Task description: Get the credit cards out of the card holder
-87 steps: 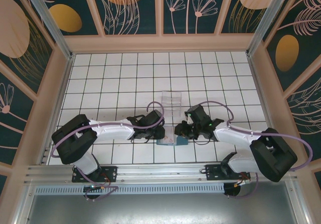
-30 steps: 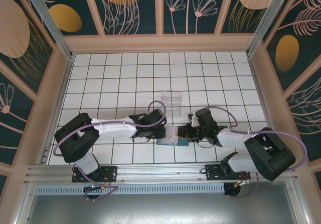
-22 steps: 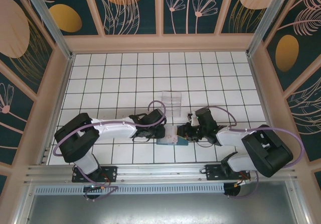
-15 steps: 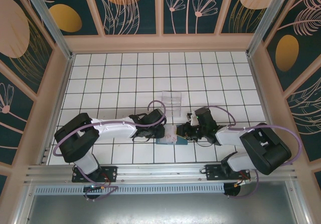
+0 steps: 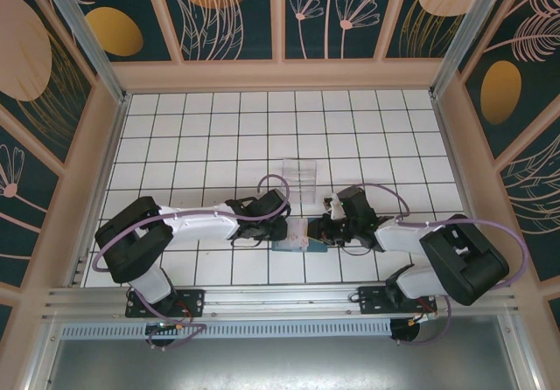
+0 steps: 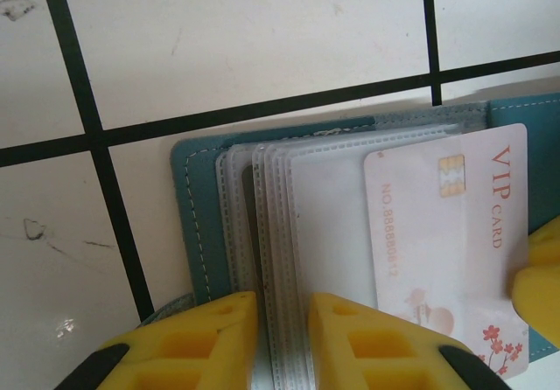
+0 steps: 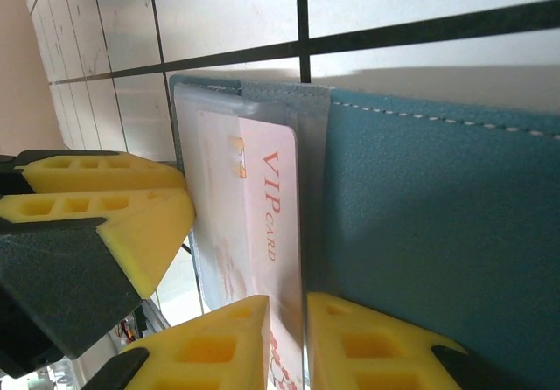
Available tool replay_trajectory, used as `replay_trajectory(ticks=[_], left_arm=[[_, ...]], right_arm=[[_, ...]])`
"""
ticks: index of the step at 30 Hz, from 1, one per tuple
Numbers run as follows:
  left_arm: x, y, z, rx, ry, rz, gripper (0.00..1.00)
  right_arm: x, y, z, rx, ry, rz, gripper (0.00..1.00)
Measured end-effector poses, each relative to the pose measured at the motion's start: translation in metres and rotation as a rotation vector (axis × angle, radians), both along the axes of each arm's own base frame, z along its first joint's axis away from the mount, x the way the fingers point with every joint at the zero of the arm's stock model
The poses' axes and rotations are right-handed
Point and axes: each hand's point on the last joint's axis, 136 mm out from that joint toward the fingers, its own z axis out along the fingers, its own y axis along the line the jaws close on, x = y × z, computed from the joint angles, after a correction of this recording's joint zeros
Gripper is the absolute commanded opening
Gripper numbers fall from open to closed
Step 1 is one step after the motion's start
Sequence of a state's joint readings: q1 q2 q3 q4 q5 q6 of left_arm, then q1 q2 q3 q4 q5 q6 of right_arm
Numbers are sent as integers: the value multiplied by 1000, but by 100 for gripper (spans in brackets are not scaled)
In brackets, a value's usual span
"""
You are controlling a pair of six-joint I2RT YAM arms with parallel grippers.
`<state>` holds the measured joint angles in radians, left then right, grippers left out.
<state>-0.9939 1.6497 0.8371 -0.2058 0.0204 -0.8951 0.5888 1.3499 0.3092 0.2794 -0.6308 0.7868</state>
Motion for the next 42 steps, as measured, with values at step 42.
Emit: replay_trajectory(ticks=[42], left_arm=[[-2,5,-2,43,17,-9,41]], right_arm=[[1,8,4,14,9,28,8]])
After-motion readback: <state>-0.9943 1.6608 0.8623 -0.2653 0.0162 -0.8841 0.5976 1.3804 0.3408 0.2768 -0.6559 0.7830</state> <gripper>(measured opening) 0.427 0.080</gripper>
